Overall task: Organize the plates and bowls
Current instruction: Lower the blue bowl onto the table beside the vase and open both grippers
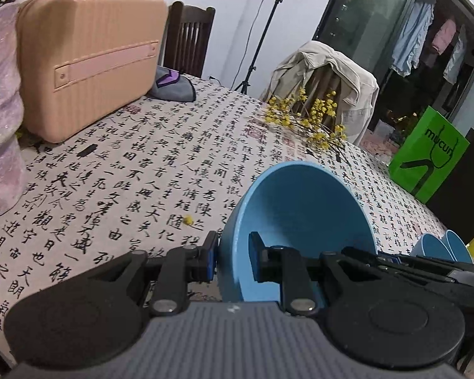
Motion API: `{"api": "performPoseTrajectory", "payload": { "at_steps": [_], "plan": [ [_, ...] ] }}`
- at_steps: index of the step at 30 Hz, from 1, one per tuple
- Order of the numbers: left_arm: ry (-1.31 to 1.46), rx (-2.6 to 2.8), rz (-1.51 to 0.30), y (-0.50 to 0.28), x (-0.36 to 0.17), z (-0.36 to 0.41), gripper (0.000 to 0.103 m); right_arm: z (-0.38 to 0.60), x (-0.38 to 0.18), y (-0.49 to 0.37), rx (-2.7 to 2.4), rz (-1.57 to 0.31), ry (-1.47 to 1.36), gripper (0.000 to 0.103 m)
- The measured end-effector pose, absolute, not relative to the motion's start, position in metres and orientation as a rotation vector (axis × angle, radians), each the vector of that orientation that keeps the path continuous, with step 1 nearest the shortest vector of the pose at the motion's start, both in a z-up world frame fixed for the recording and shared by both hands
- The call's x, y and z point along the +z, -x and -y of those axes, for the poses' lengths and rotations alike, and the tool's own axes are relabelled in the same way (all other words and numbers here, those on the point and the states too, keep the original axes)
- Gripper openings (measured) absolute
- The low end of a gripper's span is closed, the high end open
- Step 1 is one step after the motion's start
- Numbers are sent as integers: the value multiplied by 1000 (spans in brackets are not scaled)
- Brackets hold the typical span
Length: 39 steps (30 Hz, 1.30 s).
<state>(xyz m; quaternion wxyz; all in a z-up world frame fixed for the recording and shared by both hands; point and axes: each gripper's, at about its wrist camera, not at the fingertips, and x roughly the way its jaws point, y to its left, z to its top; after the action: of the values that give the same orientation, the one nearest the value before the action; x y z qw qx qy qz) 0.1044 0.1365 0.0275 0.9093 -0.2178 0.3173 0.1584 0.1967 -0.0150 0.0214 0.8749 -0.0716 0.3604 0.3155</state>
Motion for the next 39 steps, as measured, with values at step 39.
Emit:
{"api": "performPoseTrajectory", "payload": {
  "at_steps": [39],
  "plan": [
    [543, 432, -713, -60, -22, -199, 21, -46, -18, -161, 784, -820, 122, 13]
  ]
}}
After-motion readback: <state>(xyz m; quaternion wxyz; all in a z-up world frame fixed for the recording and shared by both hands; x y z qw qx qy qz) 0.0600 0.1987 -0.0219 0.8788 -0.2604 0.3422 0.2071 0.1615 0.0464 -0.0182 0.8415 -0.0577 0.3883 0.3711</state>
